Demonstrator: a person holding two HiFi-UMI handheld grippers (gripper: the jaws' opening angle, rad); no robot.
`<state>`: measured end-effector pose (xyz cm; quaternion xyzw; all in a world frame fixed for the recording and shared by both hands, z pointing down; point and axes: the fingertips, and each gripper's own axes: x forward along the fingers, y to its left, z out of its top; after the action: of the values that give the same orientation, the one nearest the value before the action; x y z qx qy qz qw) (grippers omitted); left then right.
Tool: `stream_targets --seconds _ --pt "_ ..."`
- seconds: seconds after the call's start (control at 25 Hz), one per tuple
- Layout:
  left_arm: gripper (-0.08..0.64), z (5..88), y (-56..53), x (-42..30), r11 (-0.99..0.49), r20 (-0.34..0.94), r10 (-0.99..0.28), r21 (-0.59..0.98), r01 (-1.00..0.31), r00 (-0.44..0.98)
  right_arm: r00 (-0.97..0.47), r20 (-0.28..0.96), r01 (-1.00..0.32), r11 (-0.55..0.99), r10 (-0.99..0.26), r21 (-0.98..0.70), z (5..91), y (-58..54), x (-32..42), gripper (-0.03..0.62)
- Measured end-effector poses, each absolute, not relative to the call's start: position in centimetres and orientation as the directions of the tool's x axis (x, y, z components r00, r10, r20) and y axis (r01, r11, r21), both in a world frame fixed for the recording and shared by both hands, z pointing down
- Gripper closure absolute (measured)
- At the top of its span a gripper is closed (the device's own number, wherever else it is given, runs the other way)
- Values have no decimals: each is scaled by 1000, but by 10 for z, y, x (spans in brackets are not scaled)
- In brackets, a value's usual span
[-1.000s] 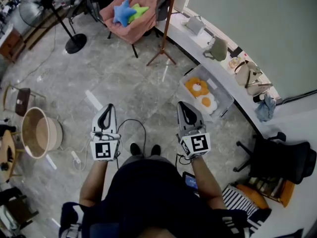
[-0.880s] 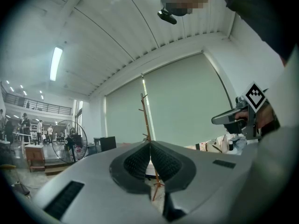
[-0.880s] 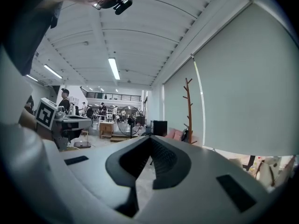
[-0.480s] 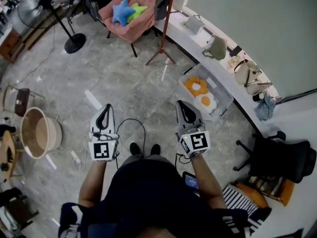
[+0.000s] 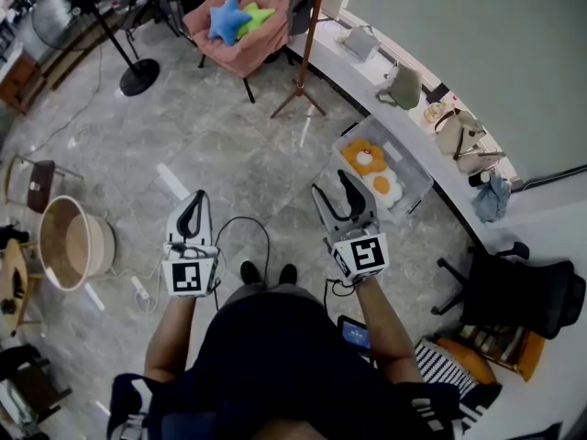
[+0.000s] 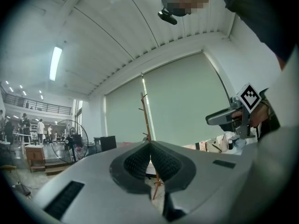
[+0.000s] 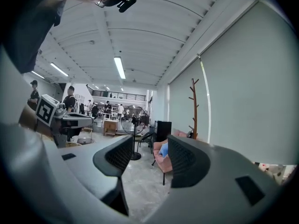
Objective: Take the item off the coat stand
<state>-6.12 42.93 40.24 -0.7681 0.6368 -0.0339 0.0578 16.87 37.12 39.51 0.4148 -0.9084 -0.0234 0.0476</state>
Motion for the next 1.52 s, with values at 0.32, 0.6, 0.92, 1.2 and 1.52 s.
stream_targets --seconds 0.32,0.6,0.92,1.2,1.52 --pt "535 404 430 -68 -174 -18 -984 -131 -976 178 -698 32 -712 699 -715 68 385 370 154 268" --pt "535 402 431 -83 -195 -16 -980 -126 -973 199 -707 37 -701 707 -706 87 379 359 131 258" --pt "535 409 428 -116 -239 -23 -969 -148 -960 245 -690 24 -717 687 -724 115 377 332 87 258" --pt "535 423 386 -133 -230 5 -973 -123 -965 231 -691 47 -713 691 -721 118 384 271 64 258" --pt "535 427 283 -136 -172 21 -985 -123 -977 171 -714 62 -692 717 -697 85 399 158 69 258"
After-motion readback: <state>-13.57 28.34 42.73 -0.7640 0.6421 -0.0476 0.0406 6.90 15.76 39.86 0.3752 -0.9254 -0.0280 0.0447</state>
